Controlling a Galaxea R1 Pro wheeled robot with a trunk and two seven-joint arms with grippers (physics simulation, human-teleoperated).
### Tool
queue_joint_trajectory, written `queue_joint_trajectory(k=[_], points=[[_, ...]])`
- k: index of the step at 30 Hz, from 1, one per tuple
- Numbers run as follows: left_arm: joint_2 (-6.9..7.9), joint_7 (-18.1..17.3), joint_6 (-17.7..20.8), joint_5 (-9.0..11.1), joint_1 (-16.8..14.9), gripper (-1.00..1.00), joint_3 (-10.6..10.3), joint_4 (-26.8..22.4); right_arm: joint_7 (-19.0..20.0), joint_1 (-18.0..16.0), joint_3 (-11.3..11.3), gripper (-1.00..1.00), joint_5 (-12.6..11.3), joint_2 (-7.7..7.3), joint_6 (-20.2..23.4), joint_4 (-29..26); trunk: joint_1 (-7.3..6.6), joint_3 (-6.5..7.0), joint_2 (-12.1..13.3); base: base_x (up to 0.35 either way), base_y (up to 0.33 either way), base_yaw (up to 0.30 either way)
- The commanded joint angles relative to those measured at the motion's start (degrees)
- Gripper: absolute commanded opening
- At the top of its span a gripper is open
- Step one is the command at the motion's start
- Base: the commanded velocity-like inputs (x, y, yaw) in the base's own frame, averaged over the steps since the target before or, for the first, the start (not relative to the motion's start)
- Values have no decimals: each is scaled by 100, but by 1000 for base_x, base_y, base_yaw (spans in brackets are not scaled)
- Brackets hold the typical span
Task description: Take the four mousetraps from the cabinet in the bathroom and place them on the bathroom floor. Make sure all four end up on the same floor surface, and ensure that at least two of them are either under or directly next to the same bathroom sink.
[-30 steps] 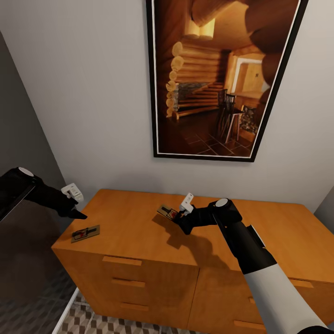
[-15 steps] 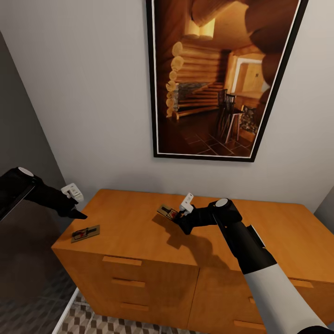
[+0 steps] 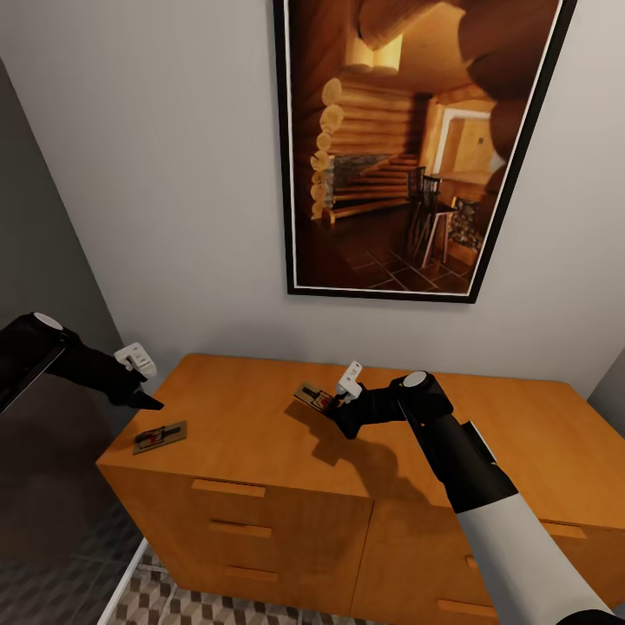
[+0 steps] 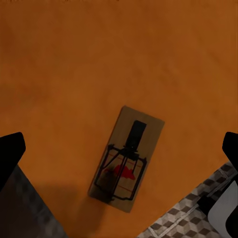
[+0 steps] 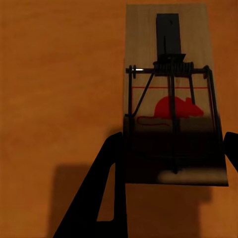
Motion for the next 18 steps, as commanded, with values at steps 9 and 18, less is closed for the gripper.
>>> queue_joint_trajectory(k=[9,18], points=[[2,-55,46,-42,-9,100,-3,-12,54,-5,-4,-100,36,3,46,-7,0,-7,-5,0,0,0],[0,-60,45,-37,-9,100,-8,-12,54,-5,-3,-100,35,3,49,-7,0,-7,-5,0,0,0]])
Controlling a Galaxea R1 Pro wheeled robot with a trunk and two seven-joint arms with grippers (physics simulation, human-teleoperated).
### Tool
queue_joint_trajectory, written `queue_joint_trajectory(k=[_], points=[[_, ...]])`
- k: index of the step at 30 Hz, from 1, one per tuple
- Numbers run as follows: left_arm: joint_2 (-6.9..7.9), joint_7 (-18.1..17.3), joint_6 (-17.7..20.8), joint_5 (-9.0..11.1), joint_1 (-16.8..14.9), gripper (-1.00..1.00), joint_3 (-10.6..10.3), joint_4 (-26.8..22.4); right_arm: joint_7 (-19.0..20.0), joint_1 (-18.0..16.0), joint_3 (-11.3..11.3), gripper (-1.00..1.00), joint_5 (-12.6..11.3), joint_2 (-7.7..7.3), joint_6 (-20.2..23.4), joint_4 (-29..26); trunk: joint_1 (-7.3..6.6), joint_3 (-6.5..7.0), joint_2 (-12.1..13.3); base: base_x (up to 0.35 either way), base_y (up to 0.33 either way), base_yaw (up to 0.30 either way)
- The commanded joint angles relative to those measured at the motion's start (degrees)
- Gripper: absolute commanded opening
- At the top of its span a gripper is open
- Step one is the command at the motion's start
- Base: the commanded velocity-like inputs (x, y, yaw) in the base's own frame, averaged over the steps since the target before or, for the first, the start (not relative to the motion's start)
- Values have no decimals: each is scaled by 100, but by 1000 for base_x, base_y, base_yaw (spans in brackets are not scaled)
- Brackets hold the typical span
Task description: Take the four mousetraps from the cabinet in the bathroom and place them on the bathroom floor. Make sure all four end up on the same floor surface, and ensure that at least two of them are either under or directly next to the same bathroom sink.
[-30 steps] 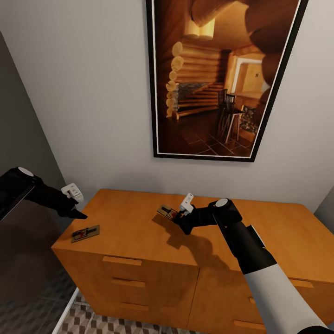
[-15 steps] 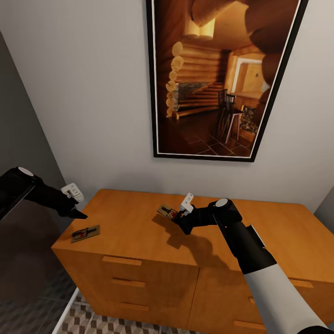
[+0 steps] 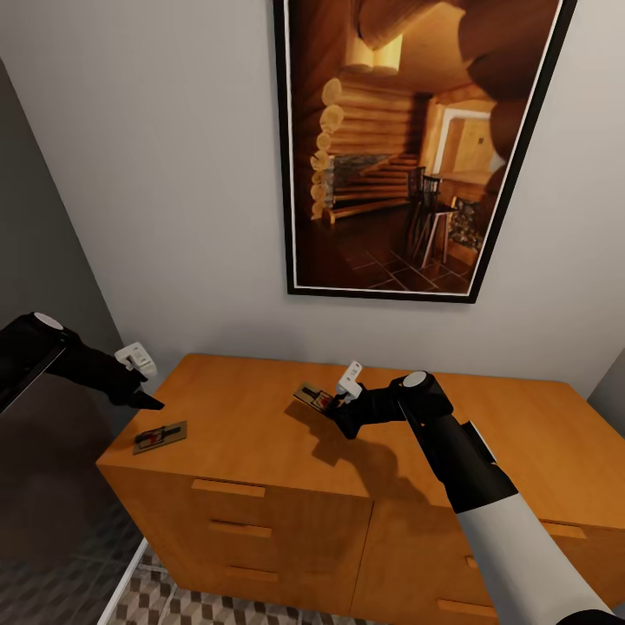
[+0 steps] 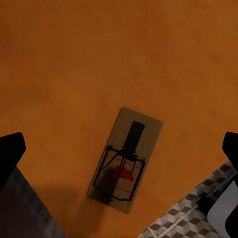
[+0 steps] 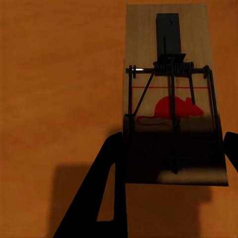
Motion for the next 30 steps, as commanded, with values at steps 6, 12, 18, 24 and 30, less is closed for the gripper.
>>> queue_joint_trajectory(k=[6,12,18,24,30], points=[[3,-63,45,-50,-9,100,-7,1,54,-5,-5,-100,32,3,49,-7,0,-7,-5,0,0,0],[2,-58,47,-50,-9,100,-8,3,54,-5,-4,-100,34,3,49,-7,0,-7,-5,0,0,0],[2,-56,48,-50,-9,100,-8,2,54,-6,-4,-100,33,3,49,-7,0,-7,-5,0,0,0],[2,-56,48,-50,-9,100,-1,-3,54,-5,-3,-100,32,3,49,-7,0,-7,-5,0,0,0],[2,-56,48,-50,-9,100,1,-5,54,-5,-3,-100,35,3,49,-7,0,-7,-5,0,0,0]])
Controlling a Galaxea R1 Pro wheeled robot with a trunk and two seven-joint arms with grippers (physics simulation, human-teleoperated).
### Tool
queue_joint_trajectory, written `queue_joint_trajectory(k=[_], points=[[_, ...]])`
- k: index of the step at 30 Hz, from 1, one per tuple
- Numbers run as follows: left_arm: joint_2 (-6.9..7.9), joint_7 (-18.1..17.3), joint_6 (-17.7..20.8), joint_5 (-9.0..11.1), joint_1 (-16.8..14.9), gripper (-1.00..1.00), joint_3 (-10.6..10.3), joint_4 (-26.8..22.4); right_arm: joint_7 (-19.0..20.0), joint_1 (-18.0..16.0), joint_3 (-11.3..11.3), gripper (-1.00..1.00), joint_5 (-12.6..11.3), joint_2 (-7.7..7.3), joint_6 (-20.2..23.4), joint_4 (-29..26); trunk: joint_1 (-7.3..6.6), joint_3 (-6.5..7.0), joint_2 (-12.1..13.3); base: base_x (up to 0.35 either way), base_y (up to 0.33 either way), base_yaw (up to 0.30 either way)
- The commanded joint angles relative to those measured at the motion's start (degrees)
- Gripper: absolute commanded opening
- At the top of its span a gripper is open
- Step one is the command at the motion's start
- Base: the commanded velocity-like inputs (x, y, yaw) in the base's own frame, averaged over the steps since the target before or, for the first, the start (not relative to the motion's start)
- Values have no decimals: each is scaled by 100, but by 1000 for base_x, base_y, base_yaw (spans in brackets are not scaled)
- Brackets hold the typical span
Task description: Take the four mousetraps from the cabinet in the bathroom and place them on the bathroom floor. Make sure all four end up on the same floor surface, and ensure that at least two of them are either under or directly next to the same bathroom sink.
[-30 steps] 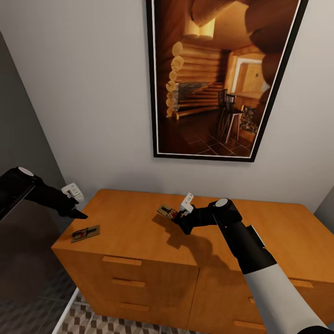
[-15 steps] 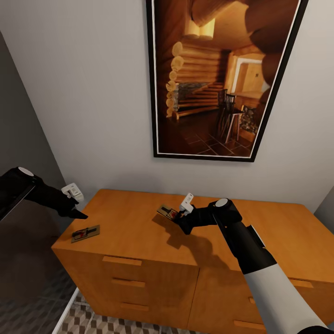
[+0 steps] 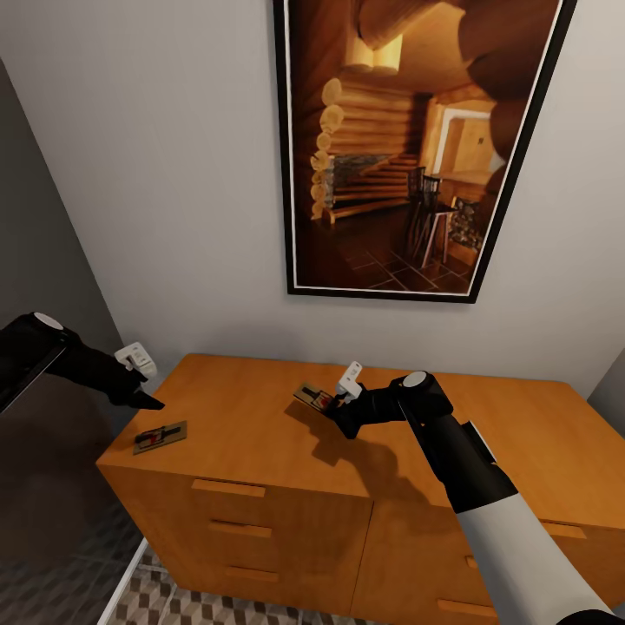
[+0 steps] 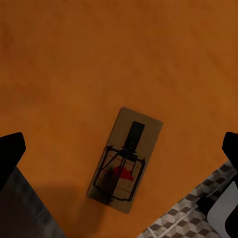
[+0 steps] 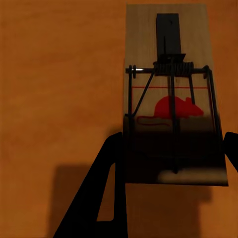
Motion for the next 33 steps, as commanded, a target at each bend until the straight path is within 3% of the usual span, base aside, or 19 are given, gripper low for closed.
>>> queue_joint_trajectory(k=[1,33], points=[[2,-54,47,-51,-9,100,-6,-5,54,-5,-5,-100,34,3,47,-7,0,-7,-5,0,0,0],[2,-52,44,-53,-9,100,-21,24,58,-5,-5,-100,34,3,47,-7,0,-7,-5,0,0,0]])
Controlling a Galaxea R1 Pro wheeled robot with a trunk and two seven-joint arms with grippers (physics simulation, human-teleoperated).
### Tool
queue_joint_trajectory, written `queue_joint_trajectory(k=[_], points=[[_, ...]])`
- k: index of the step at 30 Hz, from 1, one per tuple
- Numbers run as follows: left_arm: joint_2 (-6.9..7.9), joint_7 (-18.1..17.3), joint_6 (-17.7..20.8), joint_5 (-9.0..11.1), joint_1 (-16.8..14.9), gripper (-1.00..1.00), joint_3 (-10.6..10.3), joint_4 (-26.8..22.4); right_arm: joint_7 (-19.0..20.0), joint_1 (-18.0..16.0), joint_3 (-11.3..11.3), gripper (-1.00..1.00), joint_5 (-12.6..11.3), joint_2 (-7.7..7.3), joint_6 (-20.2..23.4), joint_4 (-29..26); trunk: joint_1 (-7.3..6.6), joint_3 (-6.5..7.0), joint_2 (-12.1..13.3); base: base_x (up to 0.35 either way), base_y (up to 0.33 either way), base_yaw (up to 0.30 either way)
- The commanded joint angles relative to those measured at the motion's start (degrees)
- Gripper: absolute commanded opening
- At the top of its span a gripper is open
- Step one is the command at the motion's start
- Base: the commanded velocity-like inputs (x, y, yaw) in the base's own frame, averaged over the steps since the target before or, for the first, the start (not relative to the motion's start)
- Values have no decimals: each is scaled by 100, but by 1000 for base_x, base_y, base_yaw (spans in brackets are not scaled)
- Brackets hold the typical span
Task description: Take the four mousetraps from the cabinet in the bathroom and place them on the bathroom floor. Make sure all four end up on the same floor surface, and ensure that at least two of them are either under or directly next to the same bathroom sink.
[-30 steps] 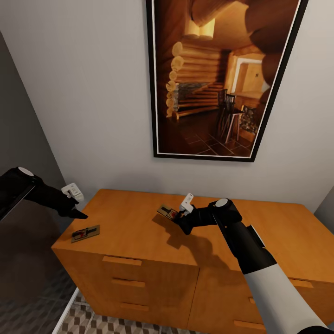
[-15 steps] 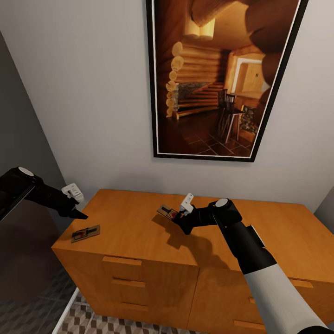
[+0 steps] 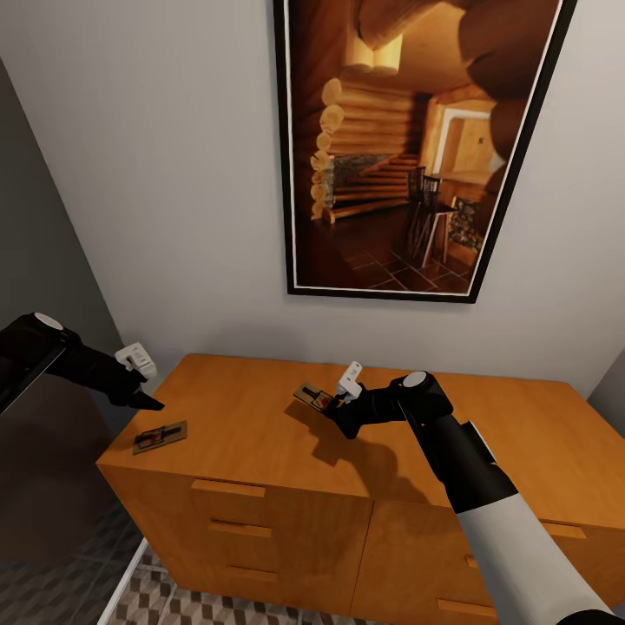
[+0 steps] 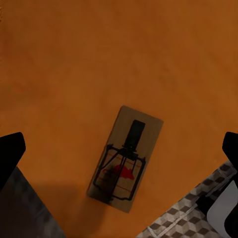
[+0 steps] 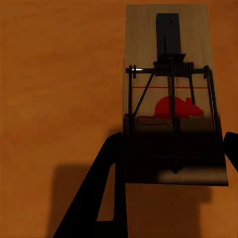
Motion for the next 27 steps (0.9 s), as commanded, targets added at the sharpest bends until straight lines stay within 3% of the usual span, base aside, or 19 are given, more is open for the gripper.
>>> queue_joint_trajectory(k=[1,27], points=[[2,-52,47,-52,-9,100,-9,-7,54,-5,-5,-100,33,3,46,-7,0,-7,-5,0,0,0],[3,-38,55,-66,-9,100,-27,40,49,-6,-3,-100,38,3,46,-7,0,-7,-5,0,0,0]])
